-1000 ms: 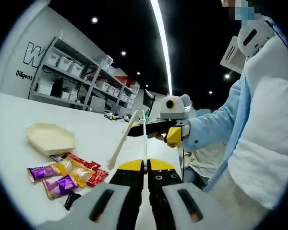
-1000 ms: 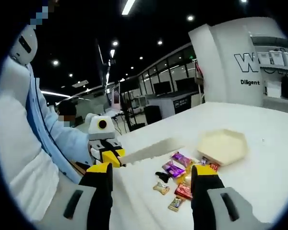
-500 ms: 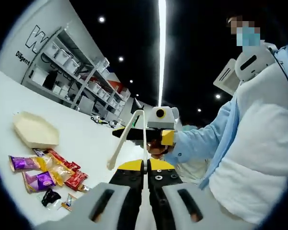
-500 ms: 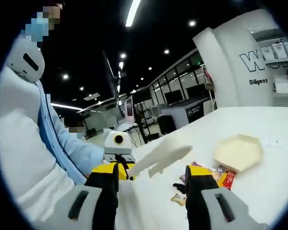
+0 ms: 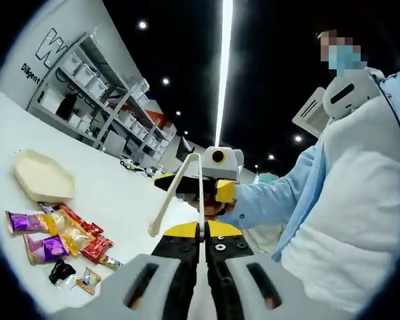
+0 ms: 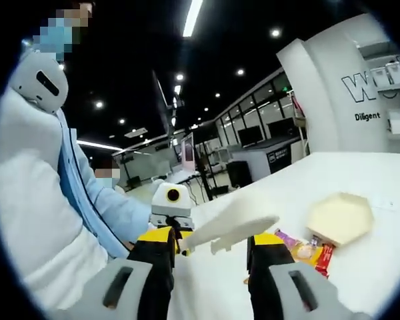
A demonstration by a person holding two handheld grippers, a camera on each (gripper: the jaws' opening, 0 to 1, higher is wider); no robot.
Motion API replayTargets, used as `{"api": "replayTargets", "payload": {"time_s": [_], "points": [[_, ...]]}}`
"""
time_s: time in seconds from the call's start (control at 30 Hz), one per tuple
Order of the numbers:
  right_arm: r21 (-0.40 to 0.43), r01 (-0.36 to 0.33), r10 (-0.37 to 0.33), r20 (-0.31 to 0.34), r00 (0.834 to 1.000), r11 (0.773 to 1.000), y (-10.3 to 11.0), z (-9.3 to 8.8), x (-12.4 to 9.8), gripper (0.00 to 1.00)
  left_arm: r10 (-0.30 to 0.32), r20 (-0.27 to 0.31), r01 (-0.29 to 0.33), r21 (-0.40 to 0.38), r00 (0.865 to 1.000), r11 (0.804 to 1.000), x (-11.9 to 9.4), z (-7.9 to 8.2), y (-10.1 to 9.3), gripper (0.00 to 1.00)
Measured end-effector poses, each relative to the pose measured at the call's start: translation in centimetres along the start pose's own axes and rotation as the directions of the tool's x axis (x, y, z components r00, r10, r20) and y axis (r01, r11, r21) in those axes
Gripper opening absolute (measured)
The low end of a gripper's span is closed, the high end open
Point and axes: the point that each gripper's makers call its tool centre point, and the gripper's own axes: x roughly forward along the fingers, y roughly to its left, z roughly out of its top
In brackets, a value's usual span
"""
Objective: Place the target food into the container with the food tongs after gripping and lifting it, then release it inside without dropping or visibly crushing the food.
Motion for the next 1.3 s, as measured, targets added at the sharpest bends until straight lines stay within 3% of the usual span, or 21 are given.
{"api": "replayTargets", "payload": {"time_s": [0.33, 0.87, 1.3], "points": [[-0.028, -0.009, 0.009, -0.012, 1.000, 1.000, 0.0, -0.1, 0.2, 0.27, -0.007, -0.003, 0.007, -0.004, 1.000, 1.000, -0.1, 0.2, -0.1, 0.00], [-0.044, -0.043, 0.042, -0.027, 0.999, 0.998, 0.7, -0.1, 0.1, 0.19, -0.002, -0.026, 0.001, -0.012, 1.000, 1.000, -0.4, 0.0, 0.2, 0.01], [-0.072, -0.049, 0.041, -0.104, 0.994, 0.996, 1.0, -0.8, 0.3, 0.14, 0.042, -0.079, -0.040, 0.024, 0.996, 0.999, -0.7, -0.5, 1.2, 0.03]]}}
